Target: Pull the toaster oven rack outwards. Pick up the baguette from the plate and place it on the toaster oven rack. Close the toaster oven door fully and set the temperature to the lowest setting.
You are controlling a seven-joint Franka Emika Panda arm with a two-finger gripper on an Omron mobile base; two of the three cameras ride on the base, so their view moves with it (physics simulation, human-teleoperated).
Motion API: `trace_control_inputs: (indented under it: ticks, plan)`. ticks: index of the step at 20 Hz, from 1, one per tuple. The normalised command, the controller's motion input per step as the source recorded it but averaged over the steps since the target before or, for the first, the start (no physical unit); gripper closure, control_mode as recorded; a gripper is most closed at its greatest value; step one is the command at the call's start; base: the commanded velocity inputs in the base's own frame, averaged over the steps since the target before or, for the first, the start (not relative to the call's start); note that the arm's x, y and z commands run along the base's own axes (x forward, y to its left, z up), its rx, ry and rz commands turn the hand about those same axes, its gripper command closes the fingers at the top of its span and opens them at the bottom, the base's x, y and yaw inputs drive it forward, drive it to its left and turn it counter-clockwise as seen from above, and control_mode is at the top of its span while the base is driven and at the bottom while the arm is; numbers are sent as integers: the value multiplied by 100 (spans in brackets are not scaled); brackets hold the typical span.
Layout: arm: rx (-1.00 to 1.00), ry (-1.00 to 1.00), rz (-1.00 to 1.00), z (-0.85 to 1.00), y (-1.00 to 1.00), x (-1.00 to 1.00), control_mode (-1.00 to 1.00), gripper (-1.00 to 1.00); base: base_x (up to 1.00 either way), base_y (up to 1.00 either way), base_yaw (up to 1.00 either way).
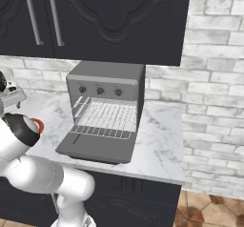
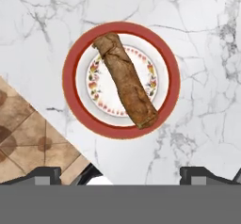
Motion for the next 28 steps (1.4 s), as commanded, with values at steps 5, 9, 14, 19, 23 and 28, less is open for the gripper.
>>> trace_control_inputs:
  ticks: [5, 9, 14, 19, 23, 28]
  plan:
    - [0, 2, 0, -85, 11, 59, -100, -100, 0, 0, 0]
    - [0, 16, 2, -76, 7, 42, -100, -100, 0, 0, 0]
    - [0, 15, 11, -42, 10, 12, -100, -100, 0, 0, 0]
    - [-1, 2, 6, -11, 15, 0, -100, -100, 0, 0, 0]
    - [-5, -1, 0, -1, 2, 0, -100, -100, 0, 0, 0]
    - [-3, -1, 0, -13, 0, 0, -100, -100, 0, 0, 0]
